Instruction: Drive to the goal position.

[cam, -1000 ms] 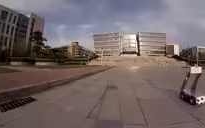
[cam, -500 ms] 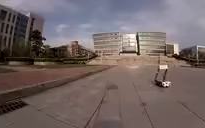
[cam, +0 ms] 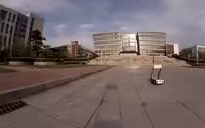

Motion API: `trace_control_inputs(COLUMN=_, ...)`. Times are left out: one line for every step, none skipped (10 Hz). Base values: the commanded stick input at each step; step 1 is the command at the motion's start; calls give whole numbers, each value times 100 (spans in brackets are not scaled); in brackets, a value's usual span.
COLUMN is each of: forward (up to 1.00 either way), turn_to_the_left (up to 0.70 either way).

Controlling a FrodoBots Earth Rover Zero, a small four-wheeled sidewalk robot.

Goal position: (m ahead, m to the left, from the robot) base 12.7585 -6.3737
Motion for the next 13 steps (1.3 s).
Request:
trace_control_inputs(forward=45, turn_to_the_left=0)
trace_control_inputs(forward=45, turn_to_the_left=0)
trace_control_inputs(forward=45, turn_to_the_left=0)
trace_control_inputs(forward=45, turn_to_the_left=0)
trace_control_inputs(forward=45, turn_to_the_left=0)
trace_control_inputs(forward=45, turn_to_the_left=0)
trace_control_inputs(forward=70, turn_to_the_left=0)
trace_control_inputs(forward=70, turn_to_the_left=0)
trace_control_inputs(forward=70, turn_to_the_left=0)
trace_control_inputs(forward=70, turn_to_the_left=-12)
trace_control_inputs(forward=70, turn_to_the_left=-14)
trace_control_inputs(forward=70, turn_to_the_left=-14)
trace_control_inputs(forward=70, turn_to_the_left=-14)
